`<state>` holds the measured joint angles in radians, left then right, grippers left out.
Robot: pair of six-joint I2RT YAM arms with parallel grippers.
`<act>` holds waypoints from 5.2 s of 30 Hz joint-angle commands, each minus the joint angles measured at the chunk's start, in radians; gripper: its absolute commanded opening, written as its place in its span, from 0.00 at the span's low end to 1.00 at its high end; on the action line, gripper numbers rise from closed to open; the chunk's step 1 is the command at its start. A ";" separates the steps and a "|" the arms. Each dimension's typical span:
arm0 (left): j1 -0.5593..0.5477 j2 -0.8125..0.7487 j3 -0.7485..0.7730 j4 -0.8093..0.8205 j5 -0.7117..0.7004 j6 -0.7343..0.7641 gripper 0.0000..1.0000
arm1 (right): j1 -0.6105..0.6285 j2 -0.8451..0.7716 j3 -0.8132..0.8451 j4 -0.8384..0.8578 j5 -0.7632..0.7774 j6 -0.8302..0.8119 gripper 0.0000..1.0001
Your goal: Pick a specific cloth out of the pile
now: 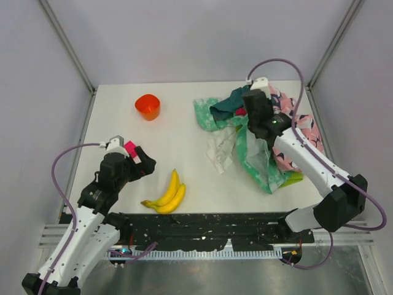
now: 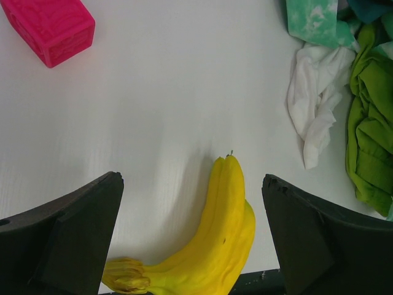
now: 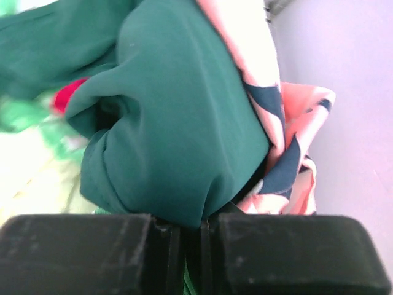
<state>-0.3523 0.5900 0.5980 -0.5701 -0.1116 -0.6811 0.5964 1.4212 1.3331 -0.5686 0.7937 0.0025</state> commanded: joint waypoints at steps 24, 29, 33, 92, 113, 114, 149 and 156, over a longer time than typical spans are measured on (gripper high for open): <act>-0.507 1.209 0.915 0.236 0.234 0.002 0.99 | -0.757 -0.010 -0.207 0.121 -0.609 0.320 0.05; -0.577 1.482 1.196 0.055 0.151 0.002 1.00 | -0.765 0.022 -0.222 0.125 -0.630 0.324 0.05; -0.588 1.591 1.287 0.018 0.147 -0.061 0.99 | -0.768 0.067 -0.221 0.136 -0.608 0.327 0.05; -0.178 0.613 1.398 -0.260 -0.421 0.430 0.00 | -0.128 0.627 0.252 -0.010 -0.243 0.254 0.16; 0.378 1.060 1.567 -0.252 -0.211 0.348 0.00 | -0.320 0.486 0.011 0.061 -0.257 0.231 0.17; 0.392 1.073 1.559 -0.254 -0.208 0.341 0.00 | -0.323 0.479 0.005 0.061 -0.255 0.229 0.17; 0.394 0.894 1.171 -0.307 -0.261 0.055 1.00 | -0.339 -0.131 -0.089 0.177 -0.386 0.227 0.95; 0.148 0.365 0.797 -0.205 -0.266 0.129 1.00 | -0.337 -0.470 -0.311 0.228 -0.323 0.281 0.95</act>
<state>-0.1596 1.1503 1.5959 -0.7933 -0.3702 -0.5846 0.2604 1.0851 1.1400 -0.3698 0.4198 0.2398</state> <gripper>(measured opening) 0.994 0.952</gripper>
